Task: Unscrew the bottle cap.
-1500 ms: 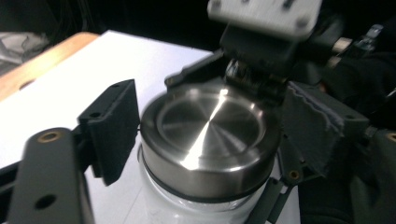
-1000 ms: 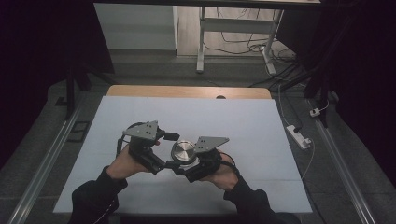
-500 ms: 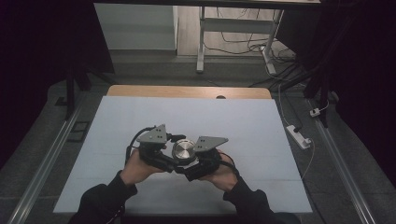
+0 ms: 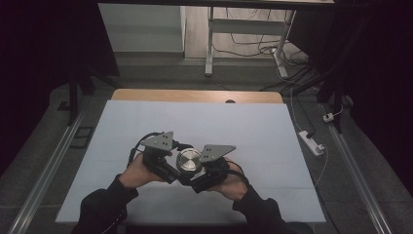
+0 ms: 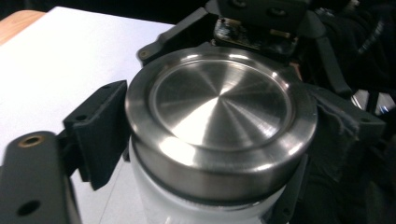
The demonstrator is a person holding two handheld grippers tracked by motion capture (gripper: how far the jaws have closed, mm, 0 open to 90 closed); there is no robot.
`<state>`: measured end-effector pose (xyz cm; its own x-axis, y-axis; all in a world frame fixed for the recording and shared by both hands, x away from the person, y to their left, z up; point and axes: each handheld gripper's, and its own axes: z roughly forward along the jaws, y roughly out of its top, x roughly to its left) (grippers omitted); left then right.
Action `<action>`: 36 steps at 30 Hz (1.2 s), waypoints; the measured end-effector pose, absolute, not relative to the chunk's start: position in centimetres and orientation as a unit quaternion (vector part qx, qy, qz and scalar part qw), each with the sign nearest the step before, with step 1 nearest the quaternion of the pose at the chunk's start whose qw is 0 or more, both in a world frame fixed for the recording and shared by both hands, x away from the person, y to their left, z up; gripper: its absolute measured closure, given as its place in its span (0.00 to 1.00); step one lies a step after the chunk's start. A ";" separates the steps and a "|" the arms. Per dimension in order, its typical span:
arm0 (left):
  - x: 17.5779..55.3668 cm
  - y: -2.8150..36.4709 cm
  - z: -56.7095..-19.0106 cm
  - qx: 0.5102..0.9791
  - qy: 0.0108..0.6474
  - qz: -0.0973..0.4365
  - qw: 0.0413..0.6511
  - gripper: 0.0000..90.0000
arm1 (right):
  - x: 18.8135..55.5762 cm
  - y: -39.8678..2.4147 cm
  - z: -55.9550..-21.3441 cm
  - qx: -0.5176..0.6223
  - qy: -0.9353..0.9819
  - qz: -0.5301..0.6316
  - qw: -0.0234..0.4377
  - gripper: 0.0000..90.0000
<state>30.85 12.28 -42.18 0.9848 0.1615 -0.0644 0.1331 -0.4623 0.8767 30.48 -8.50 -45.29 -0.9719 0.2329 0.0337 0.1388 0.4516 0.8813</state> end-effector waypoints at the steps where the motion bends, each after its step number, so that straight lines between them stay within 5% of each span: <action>1: 30.7 12.2 -42.2 0.856 0.083 0.019 0.510 0.19 | 30.4 -8.4 -45.4 0.106 0.852 0.510 0.047 0.16; 19: 29.1 9.1 -42.3 0.818 0.242 0.142 0.502 0.21 | 31.3 -9.2 -45.6 0.193 0.831 0.511 0.105 0.16; 28: 30.7 11.9 -41.7 0.841 0.167 0.060 0.512 0.01 | 31.7 -9.6 -45.6 0.171 0.834 0.519 0.074 0.16; 36: 30.7 13.3 -41.4 0.840 0.100 0.029 0.533 0.12 | 30.8 -9.1 -45.1 0.113 0.845 0.520 0.046 0.16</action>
